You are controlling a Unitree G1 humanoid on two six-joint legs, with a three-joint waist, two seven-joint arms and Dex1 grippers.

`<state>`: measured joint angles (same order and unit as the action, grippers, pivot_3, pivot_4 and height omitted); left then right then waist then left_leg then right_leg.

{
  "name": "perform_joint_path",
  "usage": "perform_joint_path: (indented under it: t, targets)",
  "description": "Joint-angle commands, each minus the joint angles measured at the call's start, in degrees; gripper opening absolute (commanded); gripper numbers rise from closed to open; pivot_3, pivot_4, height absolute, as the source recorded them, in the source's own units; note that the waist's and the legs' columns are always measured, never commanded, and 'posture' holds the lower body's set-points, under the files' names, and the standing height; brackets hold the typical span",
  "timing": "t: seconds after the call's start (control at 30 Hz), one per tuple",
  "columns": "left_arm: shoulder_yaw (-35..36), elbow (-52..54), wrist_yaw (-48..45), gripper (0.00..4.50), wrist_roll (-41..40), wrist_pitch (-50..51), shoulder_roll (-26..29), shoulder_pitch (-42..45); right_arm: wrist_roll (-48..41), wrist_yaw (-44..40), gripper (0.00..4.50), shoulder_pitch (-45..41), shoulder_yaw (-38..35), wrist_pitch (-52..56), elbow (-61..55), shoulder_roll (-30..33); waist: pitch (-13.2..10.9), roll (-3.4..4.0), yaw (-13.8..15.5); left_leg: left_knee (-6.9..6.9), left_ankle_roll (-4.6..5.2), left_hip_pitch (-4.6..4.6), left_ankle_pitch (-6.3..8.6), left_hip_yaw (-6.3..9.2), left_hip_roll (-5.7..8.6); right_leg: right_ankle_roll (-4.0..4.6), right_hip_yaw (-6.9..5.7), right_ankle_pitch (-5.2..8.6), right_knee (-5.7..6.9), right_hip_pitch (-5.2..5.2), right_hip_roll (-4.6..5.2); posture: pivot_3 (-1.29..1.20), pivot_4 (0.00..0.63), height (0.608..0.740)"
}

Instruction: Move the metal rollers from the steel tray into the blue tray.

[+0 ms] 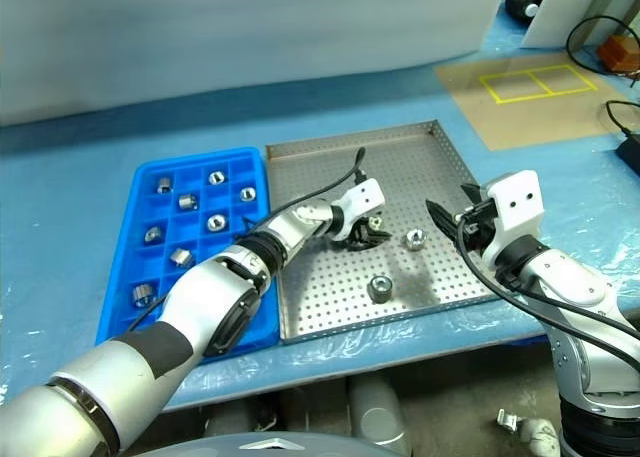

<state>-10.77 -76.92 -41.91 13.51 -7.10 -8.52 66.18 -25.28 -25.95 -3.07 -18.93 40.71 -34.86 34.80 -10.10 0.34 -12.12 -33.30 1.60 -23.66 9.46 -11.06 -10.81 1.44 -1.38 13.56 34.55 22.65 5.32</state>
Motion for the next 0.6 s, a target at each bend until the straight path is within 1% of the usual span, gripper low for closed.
perform_joint_path:
  t: [0.03,0.1,0.2,0.4,0.47,0.53,0.6]
  targets:
    - [-0.67,0.27,0.95,2.34,1.19,-0.24,0.36,-1.01,-0.83,-0.26,3.3,-0.86,0.2,-1.04,-1.58,0.19,0.0,0.0,-0.04,0.0,0.0,0.0,0.0,0.0,0.0,0.0,-0.01,0.0,0.0,0.0,0.0,-0.65,0.15,0.74]
    - [-0.44,0.47,-0.02,2.34,0.87,-0.78,0.66,-0.92,-0.75,-0.42,3.3,-1.1,0.42,-1.06,-1.45,0.33,0.0,0.0,-0.05,0.0,0.0,0.0,0.0,0.01,0.0,-0.01,-0.02,0.0,0.0,0.0,-0.01,-0.65,0.15,0.74]
    - [1.23,0.8,-1.68,1.81,-0.83,-0.44,1.32,-0.56,-0.78,-0.6,3.3,-1.59,0.7,-1.2,-0.98,0.31,0.0,0.0,-0.04,0.0,0.0,0.0,0.0,0.02,0.0,-0.01,-0.02,0.0,0.0,0.0,0.0,-0.63,0.15,0.74]
    - [2.78,2.32,-1.11,1.79,-2.03,-3.17,3.95,0.42,-0.58,-1.23,3.3,-3.37,2.47,-1.57,0.56,0.1,-0.01,0.0,-0.08,0.02,0.0,-0.01,0.0,0.02,-0.01,-0.03,-0.02,0.01,0.01,0.03,-0.01,-0.6,0.15,0.74]
    - [4.35,3.34,-3.19,1.79,-3.91,-4.33,4.68,1.16,-0.51,-1.46,3.3,-3.81,2.96,-1.68,0.92,0.11,-0.01,0.01,0.0,0.03,-0.01,-0.06,0.0,0.02,-0.01,-0.03,-0.03,0.0,0.03,0.11,-0.01,-0.59,0.15,0.74]
    - [6.51,5.79,-7.95,1.79,-7.11,-6.04,5.62,1.83,-0.62,-2.19,3.3,-4.68,3.59,-1.94,1.61,0.27,-0.01,0.0,0.27,0.04,0.0,-0.14,-0.01,0.04,-0.01,-0.03,-0.04,0.0,0.03,0.17,-0.01,-0.56,0.15,0.74]
    - [9.35,8.65,-12.6,1.79,-11.22,-5.15,6.59,2.5,-0.93,-3.28,3.3,-6.09,4.39,-2.26,2.71,0.58,-0.02,0.01,0.61,0.04,0.01,-0.25,-0.01,0.06,0.01,-0.03,-0.04,0.0,0.02,0.26,0.01,-0.53,0.15,0.74]
